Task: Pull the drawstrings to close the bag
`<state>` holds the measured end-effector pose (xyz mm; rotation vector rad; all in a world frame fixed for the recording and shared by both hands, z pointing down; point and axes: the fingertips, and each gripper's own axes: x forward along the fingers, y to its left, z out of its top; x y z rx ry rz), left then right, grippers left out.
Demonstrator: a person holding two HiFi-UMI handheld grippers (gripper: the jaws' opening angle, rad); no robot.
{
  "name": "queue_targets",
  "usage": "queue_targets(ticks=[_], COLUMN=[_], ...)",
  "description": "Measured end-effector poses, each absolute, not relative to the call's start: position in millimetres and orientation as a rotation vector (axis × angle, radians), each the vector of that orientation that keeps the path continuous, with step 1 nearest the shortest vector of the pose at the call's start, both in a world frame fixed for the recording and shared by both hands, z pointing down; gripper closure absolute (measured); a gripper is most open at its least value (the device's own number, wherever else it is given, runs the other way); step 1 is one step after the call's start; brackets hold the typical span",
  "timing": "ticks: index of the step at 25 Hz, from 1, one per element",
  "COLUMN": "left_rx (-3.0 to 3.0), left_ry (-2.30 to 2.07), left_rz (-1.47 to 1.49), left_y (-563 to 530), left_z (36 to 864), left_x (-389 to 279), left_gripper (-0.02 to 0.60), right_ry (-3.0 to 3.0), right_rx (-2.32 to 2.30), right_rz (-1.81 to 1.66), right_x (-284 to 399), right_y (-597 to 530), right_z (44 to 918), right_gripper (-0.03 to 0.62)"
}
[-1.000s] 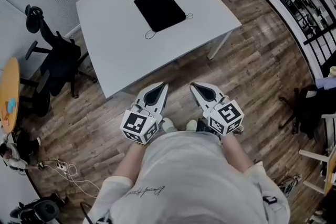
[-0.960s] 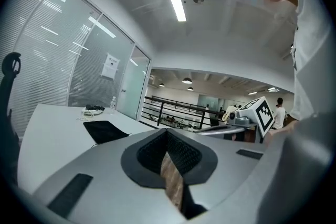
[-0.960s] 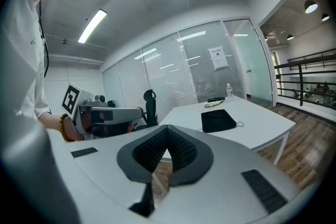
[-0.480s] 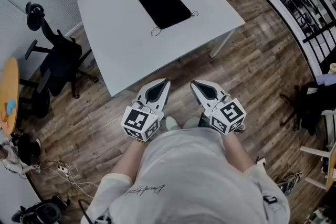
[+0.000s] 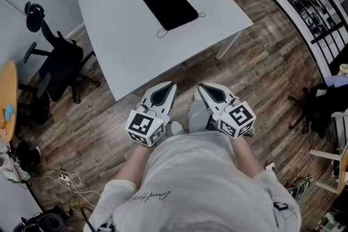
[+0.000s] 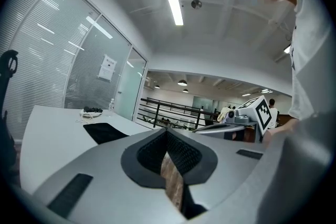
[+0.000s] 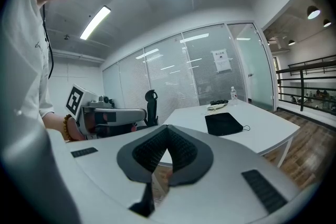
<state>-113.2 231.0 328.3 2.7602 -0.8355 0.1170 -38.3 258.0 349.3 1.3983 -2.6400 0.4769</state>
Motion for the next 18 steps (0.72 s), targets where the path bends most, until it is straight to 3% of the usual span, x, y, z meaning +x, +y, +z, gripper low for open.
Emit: queue_targets(ticks=[18], left_rx=[2.736], left_ry=[-0.885], left_rz=[0.103], left_y=[122.0], left_z=[340.2], left_x=[-74.1], left_gripper=[0.569], right_ry=[-2.676], right_rx=[1.335], right_rz=[0.46], right_x=[-1.3], right_y=[142.2], right_z=[361.7], right_gripper=[0.572])
